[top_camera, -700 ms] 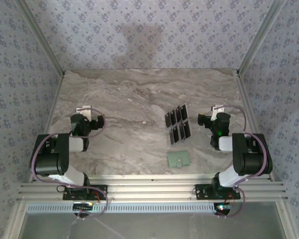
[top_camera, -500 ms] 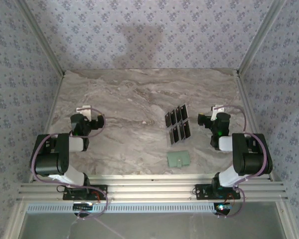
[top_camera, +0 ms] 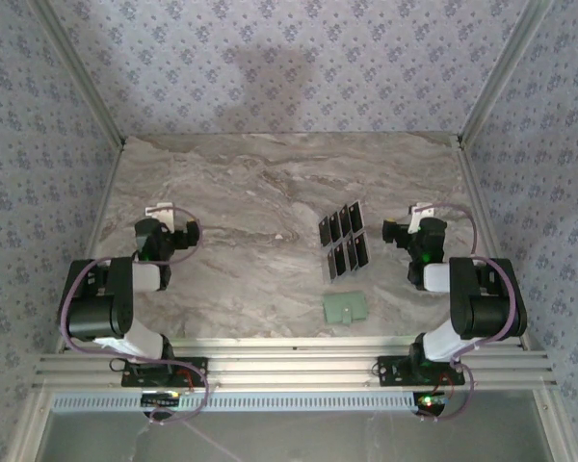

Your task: Put the credit cards into the card holder

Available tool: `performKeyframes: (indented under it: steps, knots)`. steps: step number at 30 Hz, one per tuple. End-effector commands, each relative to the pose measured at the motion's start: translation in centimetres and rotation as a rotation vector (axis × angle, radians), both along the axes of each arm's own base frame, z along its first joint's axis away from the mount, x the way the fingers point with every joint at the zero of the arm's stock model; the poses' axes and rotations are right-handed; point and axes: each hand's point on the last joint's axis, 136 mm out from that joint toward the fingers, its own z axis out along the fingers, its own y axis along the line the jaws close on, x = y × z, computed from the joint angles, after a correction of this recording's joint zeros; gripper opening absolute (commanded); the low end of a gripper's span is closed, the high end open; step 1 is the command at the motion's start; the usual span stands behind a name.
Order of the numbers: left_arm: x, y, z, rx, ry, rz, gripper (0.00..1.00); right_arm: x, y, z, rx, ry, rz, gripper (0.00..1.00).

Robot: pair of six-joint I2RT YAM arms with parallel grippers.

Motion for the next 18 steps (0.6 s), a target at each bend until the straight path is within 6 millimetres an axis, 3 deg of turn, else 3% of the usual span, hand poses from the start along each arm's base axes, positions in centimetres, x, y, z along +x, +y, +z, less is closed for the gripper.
performKeyframes:
  steps: [1,7,12,15,18]
  knots:
    - [0.6,0.2,1.0,0.000,-0.029,0.010,1.00,0.4,-0.1,0.9,0.001,-0.031,0.006,1.00]
    - [0.7,0.1,1.2,-0.012,-0.035,-0.003,0.99,0.2,-0.3,1.4,0.002,-0.052,-0.005,1.00]
    - [1.4,0.6,3.5,-0.015,0.034,0.026,0.99,-0.8,-1.8,5.0,-0.007,-0.041,-0.115,1.00]
    - [1.3,1.7,5.8,-0.027,0.024,0.100,0.99,-1.4,-1.4,7.5,0.131,0.002,-0.136,1.00]
    - [1.2,2.1,8.9,-0.120,0.018,0.179,0.99,-2.5,-1.9,9.1,0.382,0.058,-0.244,1.00]
